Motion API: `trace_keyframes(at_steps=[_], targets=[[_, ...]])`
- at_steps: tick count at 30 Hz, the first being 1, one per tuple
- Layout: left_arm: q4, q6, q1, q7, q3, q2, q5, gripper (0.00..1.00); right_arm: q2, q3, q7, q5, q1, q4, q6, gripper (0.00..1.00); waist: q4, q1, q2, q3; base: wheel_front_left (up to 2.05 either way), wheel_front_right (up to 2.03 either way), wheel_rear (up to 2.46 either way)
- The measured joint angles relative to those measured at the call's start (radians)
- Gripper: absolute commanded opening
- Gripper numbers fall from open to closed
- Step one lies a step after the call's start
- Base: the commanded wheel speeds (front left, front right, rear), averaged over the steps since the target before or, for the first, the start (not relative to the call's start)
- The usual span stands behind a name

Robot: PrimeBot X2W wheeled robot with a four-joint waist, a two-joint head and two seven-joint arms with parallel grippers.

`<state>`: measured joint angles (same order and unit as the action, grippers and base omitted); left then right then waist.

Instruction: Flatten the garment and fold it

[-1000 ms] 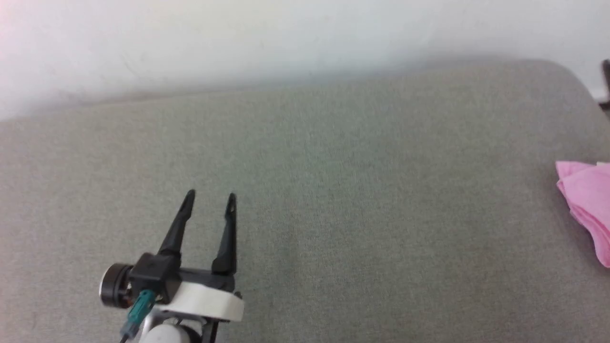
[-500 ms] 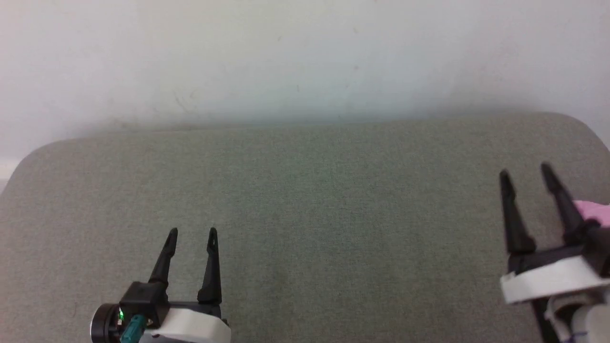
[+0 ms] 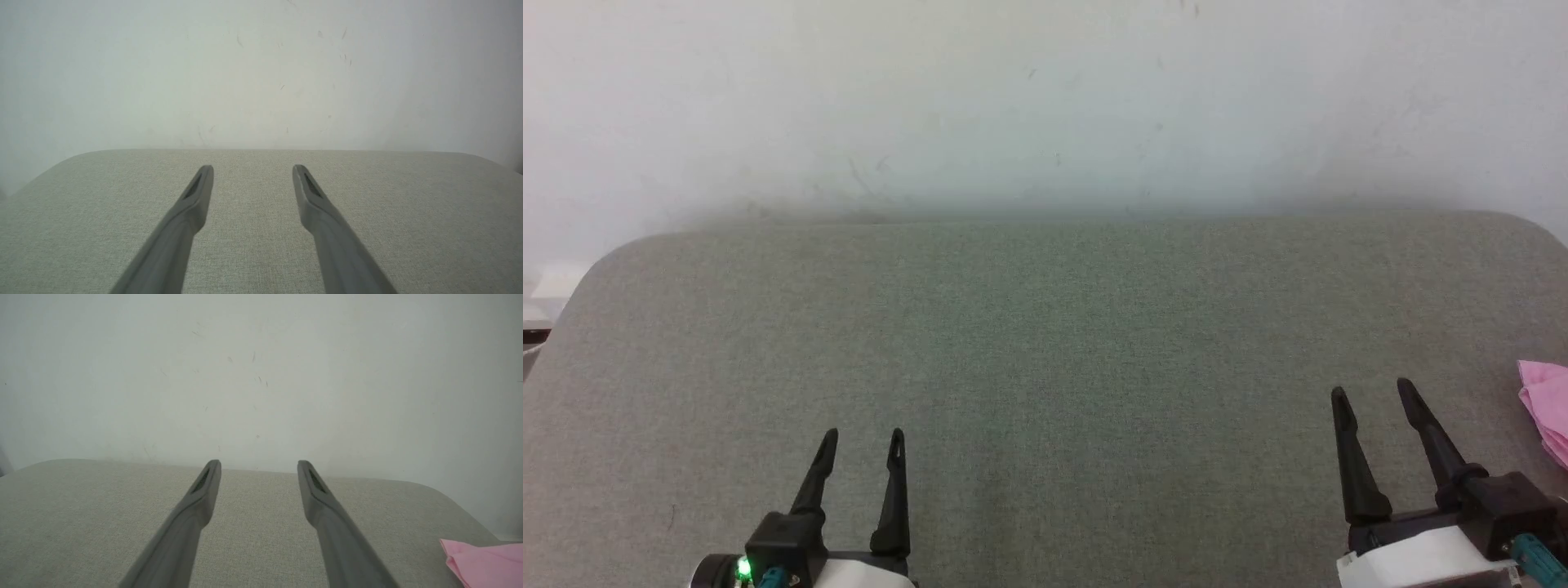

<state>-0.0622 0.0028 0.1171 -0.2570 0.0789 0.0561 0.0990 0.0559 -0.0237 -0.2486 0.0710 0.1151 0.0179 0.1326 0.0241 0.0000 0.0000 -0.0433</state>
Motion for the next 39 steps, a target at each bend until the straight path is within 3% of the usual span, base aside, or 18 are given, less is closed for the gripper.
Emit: trace_keyframes(at_steps=[30, 31, 39], targets=[[0.013, 0.029, -0.001, 0.0, 0.011, -0.002, -0.002, 1.0, -0.002, 0.002, -0.008, 0.02, 0.0, -0.034, 0.0, 1.0, 0.007, 0.0, 0.0, 0.011, 0.0, 0.0, 0.0], [0.015, 0.032, -0.001, 0.0, 0.01, -0.002, -0.002, 0.0, -0.002, 0.002, -0.008, 0.02, 0.0, -0.034, 0.0, 0.0, 0.007, 0.0, 0.0, 0.012, 0.0, 0.0, 0.0], [0.014, 0.034, -0.001, 0.009, 0.01, -0.001, -0.002, 0.0, -0.001, 0.0, -0.001, 0.019, -0.001, -0.034, 0.0, 0.0, 0.006, 0.0001, 0.0, 0.014, 0.0, 0.0, 0.0]])
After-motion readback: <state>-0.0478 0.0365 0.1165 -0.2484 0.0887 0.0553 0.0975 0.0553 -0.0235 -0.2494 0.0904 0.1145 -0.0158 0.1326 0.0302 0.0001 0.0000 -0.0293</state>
